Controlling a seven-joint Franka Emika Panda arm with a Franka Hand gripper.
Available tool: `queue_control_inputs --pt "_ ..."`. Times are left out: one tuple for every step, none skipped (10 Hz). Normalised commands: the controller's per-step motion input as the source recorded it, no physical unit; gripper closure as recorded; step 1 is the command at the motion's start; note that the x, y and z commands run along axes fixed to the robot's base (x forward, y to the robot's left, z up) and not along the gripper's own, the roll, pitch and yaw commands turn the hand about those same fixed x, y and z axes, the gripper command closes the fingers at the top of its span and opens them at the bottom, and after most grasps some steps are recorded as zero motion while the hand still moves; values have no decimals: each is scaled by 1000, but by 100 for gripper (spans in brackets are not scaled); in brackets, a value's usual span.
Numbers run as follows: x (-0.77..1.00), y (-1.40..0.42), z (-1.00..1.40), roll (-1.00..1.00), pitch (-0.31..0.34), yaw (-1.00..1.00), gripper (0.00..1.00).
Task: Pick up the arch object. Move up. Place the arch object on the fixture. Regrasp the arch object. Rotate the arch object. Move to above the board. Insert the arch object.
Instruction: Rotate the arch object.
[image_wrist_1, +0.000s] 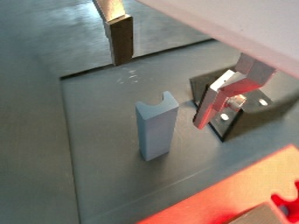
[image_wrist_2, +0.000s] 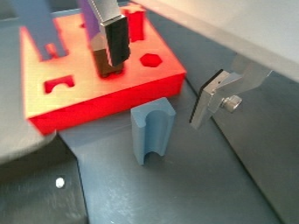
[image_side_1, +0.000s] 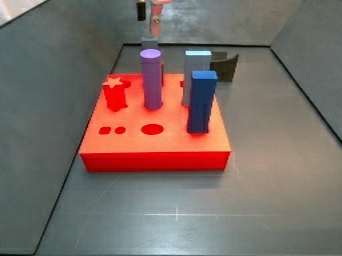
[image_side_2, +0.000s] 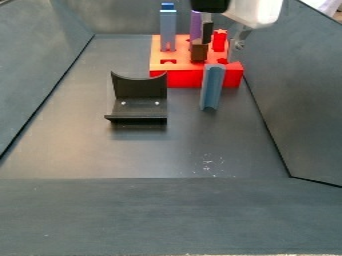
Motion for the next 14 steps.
queue_control_inputs --pt "32 -5 -33 -17 5 1000 0" --pt "33 -5 -31 -18 6 1000 0" --pt "33 -5 -30 -19 6 1000 0" --pt "34 -5 -29 -21 6 1000 0" --pt "34 -5 -28 -23 7 1000 0" --pt "34 -5 -28 -24 7 1000 0" --pt "34 -5 -28 -26 7 1000 0" --pt "35 -5 -27 -29 8 1000 0" --pt "35 -5 -27 -33 9 1000 0" --pt "35 -5 -27 -38 10 1000 0" --pt "35 -5 -26 -41 11 1000 0" --pt "35 -4 -26 -53 15 1000 0" --pt "35 -5 -26 -59 16 1000 0" --pt "35 -5 -26 -76 21 951 0"
